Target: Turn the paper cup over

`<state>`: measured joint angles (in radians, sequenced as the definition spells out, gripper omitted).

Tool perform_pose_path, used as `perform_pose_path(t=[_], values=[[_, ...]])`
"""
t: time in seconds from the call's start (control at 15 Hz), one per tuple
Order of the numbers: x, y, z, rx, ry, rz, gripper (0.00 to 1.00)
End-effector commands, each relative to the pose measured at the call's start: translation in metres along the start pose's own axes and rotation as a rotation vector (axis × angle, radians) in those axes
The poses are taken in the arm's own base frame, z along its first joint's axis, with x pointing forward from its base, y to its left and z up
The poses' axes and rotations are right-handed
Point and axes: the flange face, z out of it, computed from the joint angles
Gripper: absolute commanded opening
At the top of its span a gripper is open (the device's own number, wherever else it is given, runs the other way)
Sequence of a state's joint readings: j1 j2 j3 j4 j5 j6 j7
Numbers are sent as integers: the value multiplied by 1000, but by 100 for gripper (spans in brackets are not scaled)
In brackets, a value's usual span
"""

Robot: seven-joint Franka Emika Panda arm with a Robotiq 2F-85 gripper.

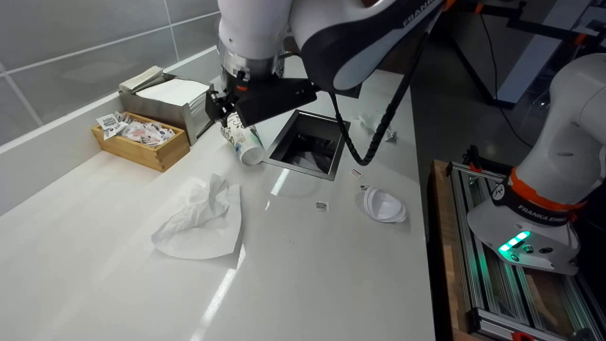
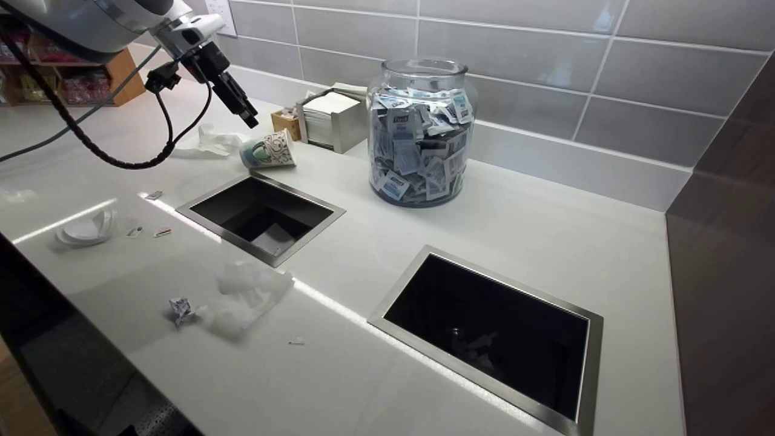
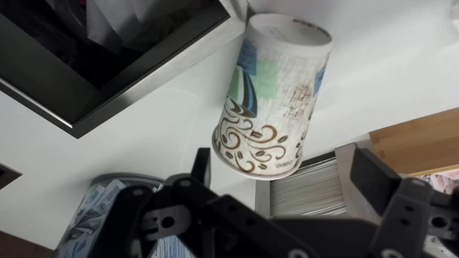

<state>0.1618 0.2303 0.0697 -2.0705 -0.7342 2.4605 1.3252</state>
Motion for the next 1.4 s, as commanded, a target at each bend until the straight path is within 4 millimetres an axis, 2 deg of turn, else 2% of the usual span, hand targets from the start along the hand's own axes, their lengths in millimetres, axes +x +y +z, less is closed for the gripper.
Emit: perform_pose_path(t=[0.0, 0.4, 0.67, 1.07, 1.33], values=[[28, 31, -9, 86, -135, 28, 100], [78, 84, -1, 214, -357, 133, 100], [101, 108, 14, 241, -454, 190, 100], [116, 121, 42, 155, -549, 230, 100], [121, 115, 66, 132, -576, 239, 100]])
